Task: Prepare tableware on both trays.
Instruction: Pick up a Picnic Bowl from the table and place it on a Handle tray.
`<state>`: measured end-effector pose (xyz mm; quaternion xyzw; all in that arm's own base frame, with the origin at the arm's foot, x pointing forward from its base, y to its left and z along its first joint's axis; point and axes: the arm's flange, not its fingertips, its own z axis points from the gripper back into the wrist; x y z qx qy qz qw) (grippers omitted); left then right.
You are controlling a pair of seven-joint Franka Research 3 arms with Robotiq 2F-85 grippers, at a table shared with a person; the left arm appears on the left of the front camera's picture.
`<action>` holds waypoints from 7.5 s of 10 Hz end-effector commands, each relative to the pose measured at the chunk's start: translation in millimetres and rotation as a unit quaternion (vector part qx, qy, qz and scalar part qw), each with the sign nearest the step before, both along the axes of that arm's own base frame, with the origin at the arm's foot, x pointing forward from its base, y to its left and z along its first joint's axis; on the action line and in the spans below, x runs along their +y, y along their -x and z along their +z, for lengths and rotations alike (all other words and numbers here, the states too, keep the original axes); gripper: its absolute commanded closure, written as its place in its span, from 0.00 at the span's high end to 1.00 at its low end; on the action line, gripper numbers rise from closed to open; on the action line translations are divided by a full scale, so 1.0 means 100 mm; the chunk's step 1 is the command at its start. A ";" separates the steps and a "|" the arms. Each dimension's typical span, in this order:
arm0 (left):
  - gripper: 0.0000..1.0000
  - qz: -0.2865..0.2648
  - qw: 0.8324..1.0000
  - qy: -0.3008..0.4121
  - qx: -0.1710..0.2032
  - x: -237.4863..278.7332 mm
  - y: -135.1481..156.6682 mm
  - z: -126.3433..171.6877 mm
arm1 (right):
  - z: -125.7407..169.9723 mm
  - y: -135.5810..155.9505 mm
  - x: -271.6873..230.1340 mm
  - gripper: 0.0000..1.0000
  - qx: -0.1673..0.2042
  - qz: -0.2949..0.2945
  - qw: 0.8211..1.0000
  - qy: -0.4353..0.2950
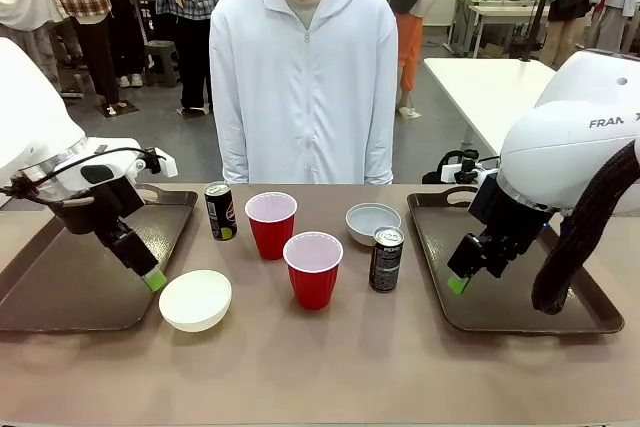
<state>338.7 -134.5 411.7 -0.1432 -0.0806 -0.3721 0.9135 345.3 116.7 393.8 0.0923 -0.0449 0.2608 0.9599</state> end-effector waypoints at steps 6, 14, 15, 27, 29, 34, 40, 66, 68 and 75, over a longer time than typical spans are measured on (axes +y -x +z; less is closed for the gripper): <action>1.00 0.034 0.915 0.397 0.065 1.33 0.29 -0.37 | -0.30 0.82 -1.42 1.00 -0.041 -0.001 0.915 -0.401; 1.00 0.188 0.896 0.394 0.077 2.61 0.49 -0.04 | -0.28 1.40 -2.94 1.00 -0.021 -0.141 0.888 -0.438; 1.00 0.199 0.900 0.379 0.076 2.63 0.52 0.05 | -0.25 1.45 -3.00 1.00 -0.022 -0.149 0.888 -0.435; 1.00 0.238 0.900 0.358 0.067 2.76 0.51 0.18 | -0.15 1.43 -3.24 1.00 -0.036 -0.164 0.887 -0.431; 1.00 0.238 0.900 0.358 0.067 2.76 0.51 0.18 | -0.15 1.43 -3.24 1.00 -0.036 -0.164 0.887 -0.431; 1.00 0.238 0.900 0.358 0.067 2.76 0.51 0.18 | 0.11 1.24 -3.17 1.00 -0.001 -0.166 0.894 -0.416; 1.00 0.238 0.900 0.358 0.067 2.76 0.51 0.18 | 1.25 0.04 -1.52 1.00 0.048 -0.226 0.959 -0.163; 1.00 0.238 0.900 0.358 0.067 2.76 0.51 0.18 | -0.13 -2.33 1.02 1.00 0.006 -0.226 0.973 0.054; 1.00 0.238 0.900 0.358 0.067 2.76 0.51 0.18 | -0.32 -2.41 0.99 1.00 0.022 -0.225 0.972 0.061; 1.00 0.238 0.900 0.358 0.067 2.76 0.51 0.18 | -0.52 -2.48 1.06 0.00 0.031 -0.206 0.975 0.077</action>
